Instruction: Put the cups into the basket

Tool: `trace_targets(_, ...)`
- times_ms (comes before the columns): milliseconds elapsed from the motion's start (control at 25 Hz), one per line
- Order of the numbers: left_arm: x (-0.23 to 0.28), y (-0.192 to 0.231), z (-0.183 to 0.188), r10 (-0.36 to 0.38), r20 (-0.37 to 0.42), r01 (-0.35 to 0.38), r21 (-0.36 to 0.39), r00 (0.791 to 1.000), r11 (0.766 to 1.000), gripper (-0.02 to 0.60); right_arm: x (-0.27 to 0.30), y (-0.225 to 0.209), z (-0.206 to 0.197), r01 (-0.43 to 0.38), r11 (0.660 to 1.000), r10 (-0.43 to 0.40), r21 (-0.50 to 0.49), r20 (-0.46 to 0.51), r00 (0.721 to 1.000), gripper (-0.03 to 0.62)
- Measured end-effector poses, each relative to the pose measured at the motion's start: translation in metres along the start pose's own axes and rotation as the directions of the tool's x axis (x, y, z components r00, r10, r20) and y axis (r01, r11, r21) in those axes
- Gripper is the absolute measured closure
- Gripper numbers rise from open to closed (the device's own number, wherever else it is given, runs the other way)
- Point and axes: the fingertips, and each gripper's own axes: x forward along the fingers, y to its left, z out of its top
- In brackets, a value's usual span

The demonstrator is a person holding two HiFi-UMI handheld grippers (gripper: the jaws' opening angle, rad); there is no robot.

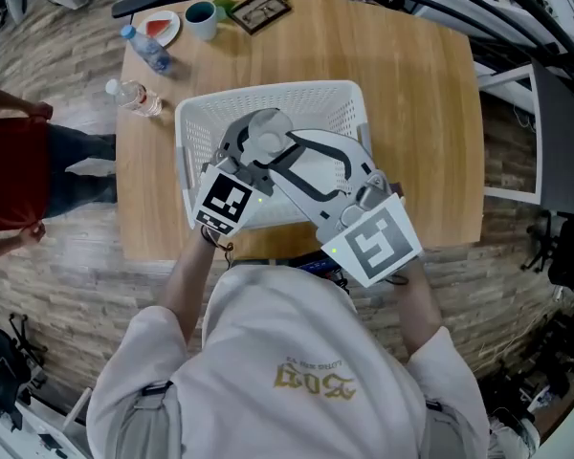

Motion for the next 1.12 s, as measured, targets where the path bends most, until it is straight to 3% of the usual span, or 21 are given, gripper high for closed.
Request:
trace_targets(160, 0.005, 0.0, -0.009, 0.005, -0.048, -0.004, 0.022, 0.999, 1.0, 0.311, 0.006, -0.003, -0.01, -0.015, 0.993, 0.003, -0.113, -0.106, 0.994, 0.439)
trace_targets(400, 0.008, -0.003, -0.024, 0.009, -0.136, 0.005, 0.106, 0.991, 0.994, 0.311, 0.021, 0.003, -0.032, -0.098, 0.947, 0.006, -0.307, -0.288, 0.958, 0.447)
trace_targets(520, 0.009, -0.006, -0.027, 0.004, -0.158, 0.015, 0.118, 0.987, 0.993, 0.311, 0.025, 0.006, -0.038, -0.13, 0.94, 0.019, -0.314, -0.334, 0.942, 0.501)
trace_targets(800, 0.012, -0.002, -0.047, -0.013, -0.227, 0.044, 0.136, 0.974, 0.99, 0.311, 0.038, 0.01, -0.053, -0.216, 0.925, 0.067, -0.313, -0.424, 0.903, 0.528)
trace_targets(1120, 0.015, 0.0, -0.073, -0.028, -0.327, 0.085, 0.161, 0.945, 0.983, 0.311, 0.055, 0.018, -0.07, -0.295, 0.944, 0.193, -0.146, -0.482, 0.855, 0.557)
